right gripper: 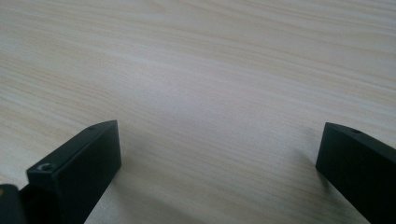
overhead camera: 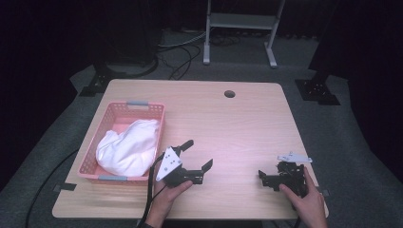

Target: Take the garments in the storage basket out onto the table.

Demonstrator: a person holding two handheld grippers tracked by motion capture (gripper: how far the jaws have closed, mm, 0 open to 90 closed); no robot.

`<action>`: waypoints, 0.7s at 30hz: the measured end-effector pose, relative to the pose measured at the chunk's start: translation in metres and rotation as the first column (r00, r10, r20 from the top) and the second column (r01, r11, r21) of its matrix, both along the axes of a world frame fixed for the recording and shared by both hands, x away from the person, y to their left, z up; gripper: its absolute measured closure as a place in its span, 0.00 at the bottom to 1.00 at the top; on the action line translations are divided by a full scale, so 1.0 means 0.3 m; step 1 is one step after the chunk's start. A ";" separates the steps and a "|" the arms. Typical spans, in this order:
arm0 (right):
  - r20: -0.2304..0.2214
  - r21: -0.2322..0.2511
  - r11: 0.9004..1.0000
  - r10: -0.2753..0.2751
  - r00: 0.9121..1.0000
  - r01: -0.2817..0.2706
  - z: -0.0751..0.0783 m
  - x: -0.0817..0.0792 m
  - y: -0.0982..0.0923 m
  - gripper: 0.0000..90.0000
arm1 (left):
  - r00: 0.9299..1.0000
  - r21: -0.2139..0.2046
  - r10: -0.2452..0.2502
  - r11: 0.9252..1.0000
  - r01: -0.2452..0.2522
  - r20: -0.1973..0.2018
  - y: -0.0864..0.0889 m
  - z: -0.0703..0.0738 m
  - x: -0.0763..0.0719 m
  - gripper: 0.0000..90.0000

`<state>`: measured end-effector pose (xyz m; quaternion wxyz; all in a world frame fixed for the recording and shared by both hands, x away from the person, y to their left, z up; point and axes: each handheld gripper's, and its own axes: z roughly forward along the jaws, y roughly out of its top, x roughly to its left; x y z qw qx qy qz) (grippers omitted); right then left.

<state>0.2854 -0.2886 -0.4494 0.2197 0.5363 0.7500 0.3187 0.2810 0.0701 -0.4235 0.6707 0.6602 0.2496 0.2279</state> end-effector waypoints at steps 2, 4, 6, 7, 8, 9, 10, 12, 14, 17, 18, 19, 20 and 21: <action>0.000 0.000 1.000 -0.001 1.000 0.001 0.000 -0.001 0.000 0.00 | 1.000 -0.002 -0.008 1.000 0.008 -0.004 -0.004 0.018 0.002 0.09; 0.000 0.000 1.000 -0.001 1.000 0.001 0.000 -0.001 0.000 0.00 | 1.000 -0.006 -0.011 1.000 0.011 -0.013 -0.005 0.023 0.003 0.09; 0.000 0.000 1.000 -0.002 1.000 0.002 0.000 -0.001 0.000 0.00 | 1.000 -0.008 -0.014 1.000 0.014 -0.021 -0.005 0.032 0.002 0.09; 0.000 0.000 1.000 -0.002 1.000 0.002 0.000 -0.001 0.000 0.00 | 1.000 -0.006 -0.022 1.000 0.022 -0.019 -0.005 0.036 0.002 0.09; 0.000 0.000 1.000 -0.002 1.000 0.002 0.000 -0.001 0.000 0.00 | 0.999 0.000 -0.024 1.000 0.024 -0.021 -0.005 0.040 0.003 0.09; 0.000 0.000 1.000 -0.001 1.000 0.001 0.000 -0.001 0.000 0.00 | 0.999 0.001 -0.028 1.000 0.028 -0.029 -0.007 0.046 0.007 0.09; 0.000 0.000 1.000 -0.001 1.000 0.001 0.000 -0.001 0.000 0.00 | 0.999 -0.003 -0.031 1.000 0.031 -0.031 -0.007 0.048 0.007 0.09; 0.000 0.000 1.000 -0.001 1.000 0.001 0.000 -0.001 0.000 0.00 | 0.999 -0.006 -0.039 0.999 0.039 -0.038 -0.005 0.053 0.013 0.09; 0.000 0.000 1.000 -0.001 1.000 0.001 0.000 -0.001 0.000 0.00 | 0.998 -0.008 -0.039 0.999 0.038 -0.041 -0.003 0.058 0.015 0.09; 0.000 0.000 1.000 -0.001 1.000 0.001 0.000 -0.001 0.000 0.00 | 0.998 -0.009 -0.043 0.999 0.043 -0.048 0.005 0.081 0.024 0.09; 0.000 0.000 1.000 -0.001 1.000 0.001 0.000 -0.001 0.000 0.00 | 0.998 -0.016 -0.044 0.999 0.043 -0.045 0.008 0.087 0.025 0.09; 0.000 0.000 1.000 -0.002 1.000 0.002 0.000 -0.001 0.000 0.00 | 0.997 -0.030 -0.053 0.998 0.052 -0.049 0.012 0.093 0.027 0.09; 0.000 0.000 1.000 -0.002 1.000 0.002 0.000 -0.001 0.000 0.00 | 0.997 -0.036 -0.058 0.998 0.056 -0.050 0.015 0.099 0.029 0.09; 0.000 0.000 1.000 -0.002 1.000 0.002 0.000 -0.001 0.000 0.00 | 0.998 -0.027 -0.056 0.998 0.055 -0.041 0.017 0.105 0.030 0.09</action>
